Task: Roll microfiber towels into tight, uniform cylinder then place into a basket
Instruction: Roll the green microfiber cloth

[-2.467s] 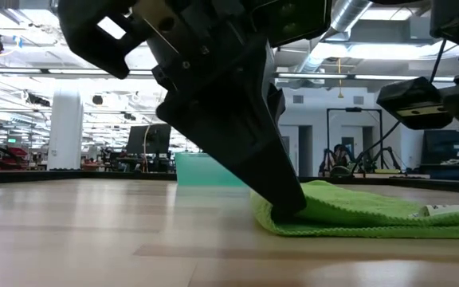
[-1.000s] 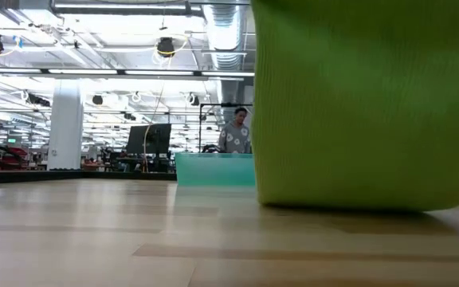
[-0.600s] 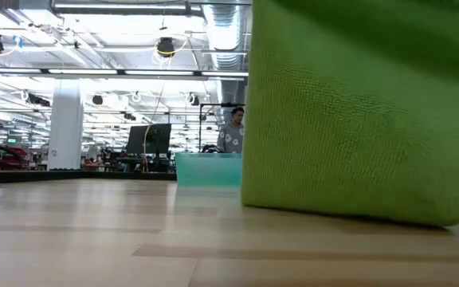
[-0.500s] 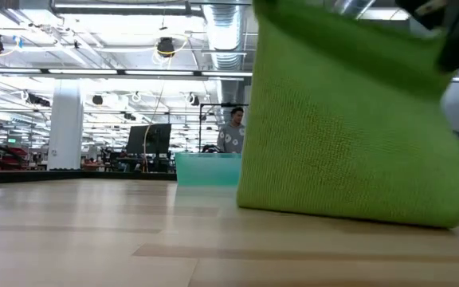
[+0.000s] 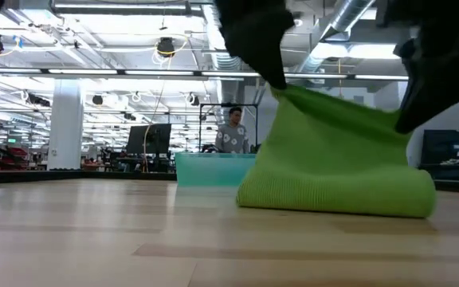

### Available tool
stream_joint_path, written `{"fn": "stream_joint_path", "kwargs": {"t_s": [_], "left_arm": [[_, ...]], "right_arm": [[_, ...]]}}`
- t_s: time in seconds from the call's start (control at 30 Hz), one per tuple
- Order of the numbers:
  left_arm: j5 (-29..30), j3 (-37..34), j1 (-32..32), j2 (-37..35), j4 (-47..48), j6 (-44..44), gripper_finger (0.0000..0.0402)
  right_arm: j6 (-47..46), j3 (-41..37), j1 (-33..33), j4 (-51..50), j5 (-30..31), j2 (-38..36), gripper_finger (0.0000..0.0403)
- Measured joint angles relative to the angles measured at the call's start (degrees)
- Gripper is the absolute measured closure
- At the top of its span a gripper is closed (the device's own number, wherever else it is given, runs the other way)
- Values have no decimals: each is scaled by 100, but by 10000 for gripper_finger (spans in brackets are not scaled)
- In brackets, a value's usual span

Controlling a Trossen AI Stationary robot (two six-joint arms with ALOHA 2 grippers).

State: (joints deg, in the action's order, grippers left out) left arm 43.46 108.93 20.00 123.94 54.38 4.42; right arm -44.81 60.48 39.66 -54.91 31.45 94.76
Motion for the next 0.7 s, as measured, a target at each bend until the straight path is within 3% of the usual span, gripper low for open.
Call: {"fn": "stream_joint_path", "kwargs": {"t_s": [0.37, 0.7], "left_arm": [[-130, -224, -349, 2, -489, -208, 401], [-404, -224, -386, 0, -551, -172, 391]], "right_arm": [[-372, -631, -636, 349, 259, 4, 395], [-381, -640, -629, 455, 58, 4, 395]]}}
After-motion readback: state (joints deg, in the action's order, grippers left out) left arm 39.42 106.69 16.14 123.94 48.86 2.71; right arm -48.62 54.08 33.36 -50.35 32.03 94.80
